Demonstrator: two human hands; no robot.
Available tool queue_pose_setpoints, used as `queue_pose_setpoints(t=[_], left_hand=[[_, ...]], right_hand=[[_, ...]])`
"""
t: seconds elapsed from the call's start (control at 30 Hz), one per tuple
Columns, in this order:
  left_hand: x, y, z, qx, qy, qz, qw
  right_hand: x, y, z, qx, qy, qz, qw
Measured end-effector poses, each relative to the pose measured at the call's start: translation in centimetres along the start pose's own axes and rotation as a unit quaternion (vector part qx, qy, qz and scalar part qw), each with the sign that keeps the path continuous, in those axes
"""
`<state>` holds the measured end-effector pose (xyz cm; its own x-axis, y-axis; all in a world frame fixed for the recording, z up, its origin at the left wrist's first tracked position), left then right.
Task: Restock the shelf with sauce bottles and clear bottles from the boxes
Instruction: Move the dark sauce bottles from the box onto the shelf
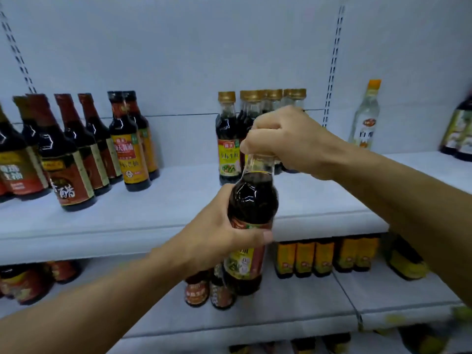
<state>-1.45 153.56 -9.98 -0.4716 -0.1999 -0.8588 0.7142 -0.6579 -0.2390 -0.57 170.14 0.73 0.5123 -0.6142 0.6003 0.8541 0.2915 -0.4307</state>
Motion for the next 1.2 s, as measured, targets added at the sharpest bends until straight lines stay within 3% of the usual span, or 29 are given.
queue_pose_setpoints(t=[0.13,0.47,0.7,1.2], left_hand=[[-2.0,-2.6,-0.1,0.023,0.009,-0.026,0.999],[-2.8,-7.9,-1.3,0.019,0.027,0.0,0.999],[-2.5,-10.6,-2.5,0.011,0.032,0.026,0.999],[1.6,-19.0,-6.2,-0.146,0.008,0.063,0.987]], right_hand=[[-0.1,-1.5,3.6,-0.034,-0.011,0.022,0.999],[-2.5,-3.9,9.5,-0.062,-0.063,0.041,0.995],[-4.7,-5.8,12.5,-0.085,-0.035,0.063,0.994],[-13.0,-9.4,14.6,-0.037,0.104,0.023,0.994]])
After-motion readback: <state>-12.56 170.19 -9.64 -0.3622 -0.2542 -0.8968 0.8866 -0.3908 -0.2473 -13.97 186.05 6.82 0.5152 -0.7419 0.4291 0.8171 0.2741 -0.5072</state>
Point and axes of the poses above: each hand's wrist, its own y-axis away from the middle knuckle, its own z-axis out of the back of the hand, x = y × z, the point moved 1 cm from there along -y, towards the middle knuckle, and after that the axes turned 5 degrees about x, right-handed, at the moved point
